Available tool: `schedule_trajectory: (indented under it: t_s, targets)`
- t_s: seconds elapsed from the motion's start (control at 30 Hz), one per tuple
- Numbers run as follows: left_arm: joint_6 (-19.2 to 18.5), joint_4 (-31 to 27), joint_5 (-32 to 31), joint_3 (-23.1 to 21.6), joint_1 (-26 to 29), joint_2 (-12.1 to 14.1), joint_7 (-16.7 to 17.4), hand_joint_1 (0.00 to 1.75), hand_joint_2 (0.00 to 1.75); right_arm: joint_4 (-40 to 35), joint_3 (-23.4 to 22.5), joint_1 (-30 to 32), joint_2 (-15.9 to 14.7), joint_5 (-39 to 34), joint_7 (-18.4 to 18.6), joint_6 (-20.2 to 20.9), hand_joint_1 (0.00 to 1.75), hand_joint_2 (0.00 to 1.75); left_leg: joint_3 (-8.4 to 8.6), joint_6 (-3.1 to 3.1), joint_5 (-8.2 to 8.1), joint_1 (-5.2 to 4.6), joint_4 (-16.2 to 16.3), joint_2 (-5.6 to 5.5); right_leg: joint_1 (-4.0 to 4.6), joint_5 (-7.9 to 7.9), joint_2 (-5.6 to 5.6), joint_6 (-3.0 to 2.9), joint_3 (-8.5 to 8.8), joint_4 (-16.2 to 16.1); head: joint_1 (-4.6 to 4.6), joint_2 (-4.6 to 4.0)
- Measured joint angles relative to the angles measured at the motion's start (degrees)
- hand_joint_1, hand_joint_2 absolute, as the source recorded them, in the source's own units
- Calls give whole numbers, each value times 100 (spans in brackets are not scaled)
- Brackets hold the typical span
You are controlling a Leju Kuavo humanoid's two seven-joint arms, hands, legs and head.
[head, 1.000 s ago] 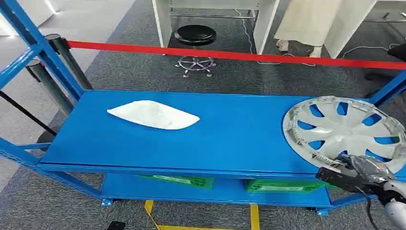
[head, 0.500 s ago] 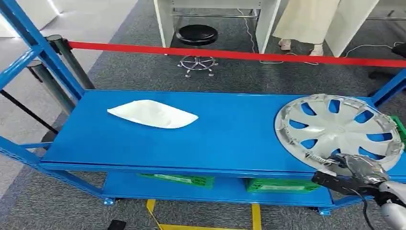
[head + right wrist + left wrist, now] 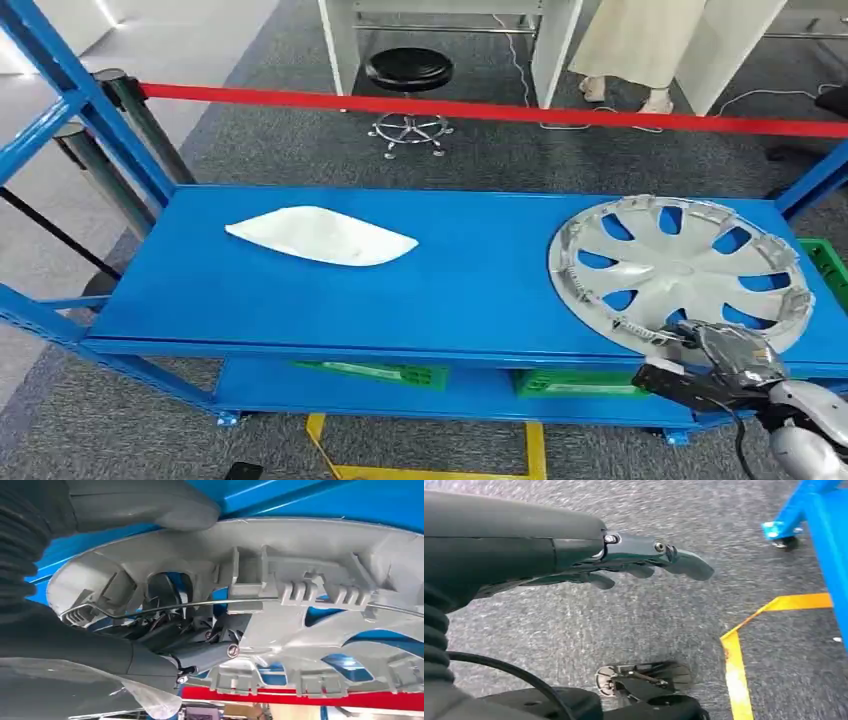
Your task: Take the parts from the cabinet and place them on the table.
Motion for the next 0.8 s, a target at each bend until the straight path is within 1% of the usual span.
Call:
schedule_trajectory:
  t_s: [0.03,0.07,0.1,0.13,0.17,0.2,0.23,0.27,0.3,0.33,0.37,0.4,0.43,0.5,0.53,0.57,0.6,0.67,0.7,0.73,0.77,0.8]
  targets:
    - [0,0,0,0,-2,0,0,0,175,-2,4,9,4,-7,-46,-6,175,175,24,65,48,46,-66,1,-15,-36,0,30,-38,20,-5,0]
    - [0,0,0,-2,-15,-2,0,0,175,-7,15,13,15,-13,-123,-24,175,175,23,91,59,41,-74,3,-17,-141,-5,38,-121,154,26,0]
    - [0,0,0,-2,-35,-4,0,0,175,-13,33,4,29,-9,-184,-48,175,175,10,114,60,39,-73,3,-16,-352,-4,44,-293,516,46,0]
    - [-2,0,0,-2,-47,-9,2,0,175,-17,53,1,59,4,-228,-70,175,175,4,119,58,30,-73,4,-17,-582,-5,54,-534,1023,54,0]
    - [-4,0,0,-2,-49,-11,4,0,175,-26,88,5,90,17,-259,-87,175,175,0,123,56,21,-71,6,-16,-769,-5,69,-782,1531,54,0]
    - [-7,0,-2,-2,-49,-11,13,0,175,-55,127,10,114,26,-278,-94,175,175,1,126,54,13,-69,6,-18,-828,-6,78,-951,1854,52,0]
    - [-7,0,-2,-2,-48,-11,15,0,175,-83,162,9,125,22,-300,-98,175,175,6,127,51,11,-67,6,-21,-748,-6,80,-986,1878,50,0]
    - [-9,0,-2,-2,-50,-11,15,0,175,-124,184,5,131,-2,-329,-101,175,175,12,122,46,12,-65,3,-23,-553,-7,79,-895,1658,54,0]
    - [-18,0,-2,-4,-57,-11,15,0,175,-171,201,-2,131,-31,-361,-98,175,175,26,114,34,18,-61,0,-33,-269,-8,75,-675,1185,54,0]
    - [-22,0,-2,-4,-62,-18,15,0,175,-219,221,-18,131,-55,-398,-92,175,175,42,83,9,26,-43,-7,-48,21,-12,83,-383,573,54,0]
    - [-22,0,-2,-4,-63,-13,15,0,175,-254,243,-35,133,-70,-425,-81,175,175,36,43,-17,15,-22,-10,-55,30,-13,91,-223,228,57,0]
    - [-22,0,-2,-4,-78,-11,17,0,175,-270,275,-59,134,-81,-452,-72,175,175,-15,4,-42,-30,48,-21,-29,-42,4,57,-123,106,72,0]
    - [-20,0,-2,-6,-80,-11,20,0,175,-326,290,-52,133,-83,-455,-72,175,175,-34,-17,-25,-30,35,-21,-33,-34,10,9,-160,166,50,0]
    - [-20,0,-2,-7,-74,-9,20,0,175,-402,337,-48,133,-88,-468,-70,175,175,-22,-42,-20,-20,31,-20,-11,-50,19,-45,-178,188,44,0]
    - [-17,0,0,-7,-83,-9,20,0,175,-428,354,-52,133,-88,-471,-70,175,175,-27,-69,-69,-11,56,-19,-37,-44,12,-95,-156,174,48,0]
    - [-15,0,0,-7,-90,-9,20,0,175,-470,356,-55,131,-88,-468,-70,175,175,-58,-111,-166,-5,169,-12,-37,-53,4,-141,-145,172,30,0]
    - [-15,0,0,-7,-97,-9,20,0,175,-490,361,-60,131,-90,-466,-70,175,175,-197,-139,-356,-4,483,-9,-35,-62,-8,-172,-139,172,6,0]
    - [-15,0,0,-9,-94,-9,20,0,175,-503,369,-59,131,-90,-466,-70,175,175,-643,-163,-777,-1,1430,-9,-15,-67,-18,-195,-140,173,13,0]
    - [-17,0,0,-9,-82,-9,20,0,175,-503,378,-58,131,-90,-466,-70,175,175,-842,-160,-894,-1,1838,-9,-3,-69,-18,-202,-138,173,11,0]
    - [-15,0,0,-9,-76,-11,20,0,175,-505,389,-59,131,-90,-466,-68,175,175,-899,-145,-841,-2,1916,-9,9,-72,-15,-207,-131,174,13,0]
    - [-17,0,0,-9,-76,-11,20,0,175,-507,400,-59,131,-90,-466,-68,175,175,-833,-119,-664,-4,1748,-9,22,-74,-9,-209,-121,174,11,0]
    - [-15,0,0,-9,-80,-9,20,0,175,-509,411,-59,131,-90,-466,-68,175,175,-664,-74,-387,-11,1338,-9,39,-79,-6,-215,-105,174,11,0]
